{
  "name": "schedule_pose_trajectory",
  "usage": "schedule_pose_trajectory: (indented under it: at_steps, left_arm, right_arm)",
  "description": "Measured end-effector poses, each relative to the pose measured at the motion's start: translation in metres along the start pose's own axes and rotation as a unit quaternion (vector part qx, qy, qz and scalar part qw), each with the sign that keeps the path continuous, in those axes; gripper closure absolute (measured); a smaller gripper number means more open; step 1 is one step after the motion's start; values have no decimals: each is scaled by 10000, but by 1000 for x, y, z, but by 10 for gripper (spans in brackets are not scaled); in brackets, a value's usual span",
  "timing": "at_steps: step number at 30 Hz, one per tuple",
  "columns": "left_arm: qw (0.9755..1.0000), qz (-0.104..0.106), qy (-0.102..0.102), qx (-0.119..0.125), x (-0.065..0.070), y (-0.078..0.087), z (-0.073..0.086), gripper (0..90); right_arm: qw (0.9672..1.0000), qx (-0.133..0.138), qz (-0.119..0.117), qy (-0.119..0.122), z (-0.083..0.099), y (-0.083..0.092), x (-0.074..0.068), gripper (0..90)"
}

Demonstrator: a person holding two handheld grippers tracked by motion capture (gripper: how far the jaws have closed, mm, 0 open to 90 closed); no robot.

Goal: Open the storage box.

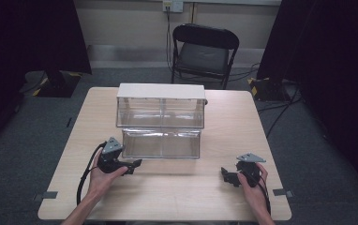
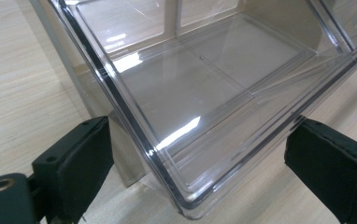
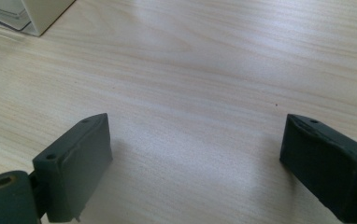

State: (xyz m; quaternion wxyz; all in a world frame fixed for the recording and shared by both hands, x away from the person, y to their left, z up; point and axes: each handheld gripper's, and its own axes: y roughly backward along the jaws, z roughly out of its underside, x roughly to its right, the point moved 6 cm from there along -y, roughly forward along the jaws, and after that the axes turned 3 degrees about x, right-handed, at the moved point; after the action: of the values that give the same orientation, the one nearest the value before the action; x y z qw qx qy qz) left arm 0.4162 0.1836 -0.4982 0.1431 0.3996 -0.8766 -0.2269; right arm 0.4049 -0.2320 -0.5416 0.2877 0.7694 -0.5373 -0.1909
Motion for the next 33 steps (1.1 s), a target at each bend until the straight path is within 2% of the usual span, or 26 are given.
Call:
schedule_pose_trajectory:
  at_steps: [13, 25, 27, 29, 33]
  left_arm:
    - [10000, 8, -43, -1, 0, 2, 0, 89]
    - [10000, 5, 0, 16, 1, 5, 1, 116]
    - [9999, -41, -92, 35, 1, 6, 1, 126]
    - [9999, -52, -53, 71, 1, 7, 2, 137]
    - [9999, -34, -100, 66, 0, 8, 2, 158]
  right_arm:
    - [10000, 0, 0, 1, 0, 0, 0, 81]
    - [10000, 0, 1, 1, 0, 0, 0, 81]
    - [10000, 0, 1, 1, 0, 0, 0, 81]
    - [10000, 0, 1, 0, 0, 0, 0, 82]
    - [10000, 0, 1, 2, 0, 0, 0, 81]
